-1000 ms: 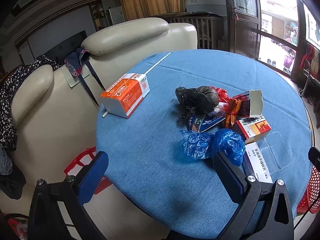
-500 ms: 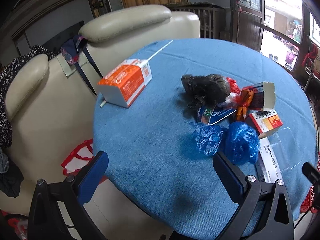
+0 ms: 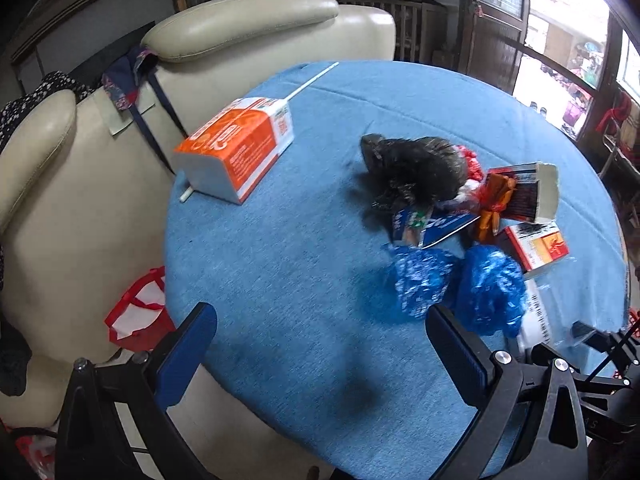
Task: Collect trash
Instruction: 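Grasp the blue plastic bags with the left gripper while the right grasps the clear tray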
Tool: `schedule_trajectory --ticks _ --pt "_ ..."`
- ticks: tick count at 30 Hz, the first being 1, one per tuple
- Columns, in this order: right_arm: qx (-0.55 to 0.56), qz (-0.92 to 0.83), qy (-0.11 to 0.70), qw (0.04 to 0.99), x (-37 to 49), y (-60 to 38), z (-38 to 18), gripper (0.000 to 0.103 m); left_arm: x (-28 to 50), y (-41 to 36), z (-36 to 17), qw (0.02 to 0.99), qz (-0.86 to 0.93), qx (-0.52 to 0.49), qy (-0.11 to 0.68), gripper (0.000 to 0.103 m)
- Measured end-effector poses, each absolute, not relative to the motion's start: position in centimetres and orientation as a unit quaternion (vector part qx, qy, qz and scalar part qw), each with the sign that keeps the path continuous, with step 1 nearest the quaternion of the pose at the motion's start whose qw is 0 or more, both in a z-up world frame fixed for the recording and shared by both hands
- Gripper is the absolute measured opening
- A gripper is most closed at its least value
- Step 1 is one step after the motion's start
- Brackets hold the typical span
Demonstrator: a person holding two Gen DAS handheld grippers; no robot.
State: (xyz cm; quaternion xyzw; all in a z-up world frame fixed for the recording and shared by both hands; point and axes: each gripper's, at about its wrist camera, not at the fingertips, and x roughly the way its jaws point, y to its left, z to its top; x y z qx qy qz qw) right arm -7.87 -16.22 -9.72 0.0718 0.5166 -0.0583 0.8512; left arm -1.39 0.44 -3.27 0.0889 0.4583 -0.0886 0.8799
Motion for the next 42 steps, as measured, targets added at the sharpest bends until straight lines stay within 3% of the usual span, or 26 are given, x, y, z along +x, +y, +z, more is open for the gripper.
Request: schedule_trajectory --ticks 2,7,9,11,14,16,19,22,32,42 --pt "0.087 -0.046 0.514 0.852 -8.2 -16.7 -9.7 0.072 -1.2 -0.2 -3.1 0.877 -0.104 0.085 0.460 0.103" --pt "0.127 -0.036 0.499 0.856 -9.1 -18.5 -9.6 0.071 -0.7 -2.3 -2.9 0.866 -0.159 0.074 0.468 0.103" --pt "0.142 -0.038 0.491 0.859 -9.4 -19.3 -9.5 0.067 -0.5 -3.2 -3.0 0.861 -0.181 0.072 0.470 0.096" --pt "0.147 -0.040 0.491 0.858 -9.3 -19.7 -9.4 0.060 -0.3 -4.2 -3.2 0.852 -0.201 0.070 0.478 0.081" --pt "0.148 -0.037 0.488 0.859 -9.3 -19.5 -9.0 0.059 0.2 -5.5 -4.0 0.834 -0.226 0.059 0.500 0.063" --pt "0.142 -0.039 0.481 0.864 -9.4 -19.3 -8.8 0.058 0.5 -6.0 -4.6 0.822 -0.241 0.047 0.514 0.055" --pt "0.141 -0.034 0.465 0.873 -10.4 -19.7 -7.8 0.057 0.7 -6.6 -5.3 0.813 -0.253 0.037 0.524 0.051" --pt "0.140 -0.033 0.454 0.879 -10.5 -19.9 -7.4 0.057 0.7 -7.0 -5.6 0.807 -0.272 0.027 0.523 0.039" --pt "0.163 -0.046 0.441 0.882 -11.6 -21.6 -6.6 0.057 -0.3 -6.9 -4.9 0.815 -0.285 0.025 0.504 0.027" --pt "0.151 -0.050 0.424 0.892 -12.2 -21.5 -6.1 0.057 -2.5 -6.3 -1.8 0.834 -0.289 0.031 0.469 0.026"
